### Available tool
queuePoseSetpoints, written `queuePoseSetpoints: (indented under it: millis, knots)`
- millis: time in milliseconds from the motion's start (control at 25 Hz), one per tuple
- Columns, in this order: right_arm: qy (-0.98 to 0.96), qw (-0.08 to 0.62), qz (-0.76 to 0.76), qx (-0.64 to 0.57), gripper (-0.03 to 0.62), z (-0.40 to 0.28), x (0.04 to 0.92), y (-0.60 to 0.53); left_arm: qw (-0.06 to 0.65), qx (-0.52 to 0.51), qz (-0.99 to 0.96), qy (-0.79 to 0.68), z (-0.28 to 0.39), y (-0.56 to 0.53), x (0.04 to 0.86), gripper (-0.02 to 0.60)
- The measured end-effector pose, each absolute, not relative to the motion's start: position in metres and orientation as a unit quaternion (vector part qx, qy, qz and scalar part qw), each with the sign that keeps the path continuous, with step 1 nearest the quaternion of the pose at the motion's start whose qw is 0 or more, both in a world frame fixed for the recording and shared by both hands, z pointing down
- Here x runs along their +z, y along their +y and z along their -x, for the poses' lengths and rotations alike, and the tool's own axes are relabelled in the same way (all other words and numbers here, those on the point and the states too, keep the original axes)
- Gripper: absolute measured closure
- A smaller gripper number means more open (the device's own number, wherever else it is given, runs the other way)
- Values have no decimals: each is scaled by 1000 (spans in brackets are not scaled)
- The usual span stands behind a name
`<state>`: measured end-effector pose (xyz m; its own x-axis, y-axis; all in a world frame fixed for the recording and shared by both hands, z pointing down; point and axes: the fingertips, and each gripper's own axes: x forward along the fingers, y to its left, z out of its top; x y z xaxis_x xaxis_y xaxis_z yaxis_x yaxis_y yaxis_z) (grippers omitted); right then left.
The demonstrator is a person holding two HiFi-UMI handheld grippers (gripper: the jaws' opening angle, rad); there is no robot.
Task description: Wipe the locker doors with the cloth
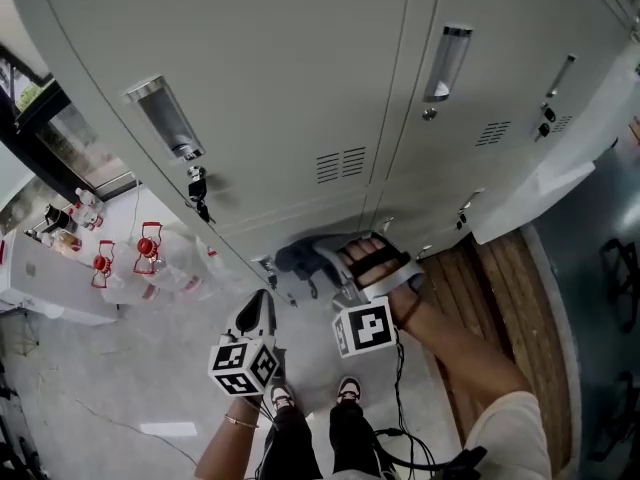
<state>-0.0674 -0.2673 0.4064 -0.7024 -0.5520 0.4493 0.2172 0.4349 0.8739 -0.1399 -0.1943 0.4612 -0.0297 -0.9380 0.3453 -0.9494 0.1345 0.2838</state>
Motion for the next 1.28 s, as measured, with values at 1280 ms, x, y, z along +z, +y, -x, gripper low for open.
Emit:
queuePoseSetpoints:
  millis: [1280]
  knots:
    - [-730, 373, -101, -564, 551, 75, 392, -302, 206, 4, -652, -729, 140, -224, 428, 572]
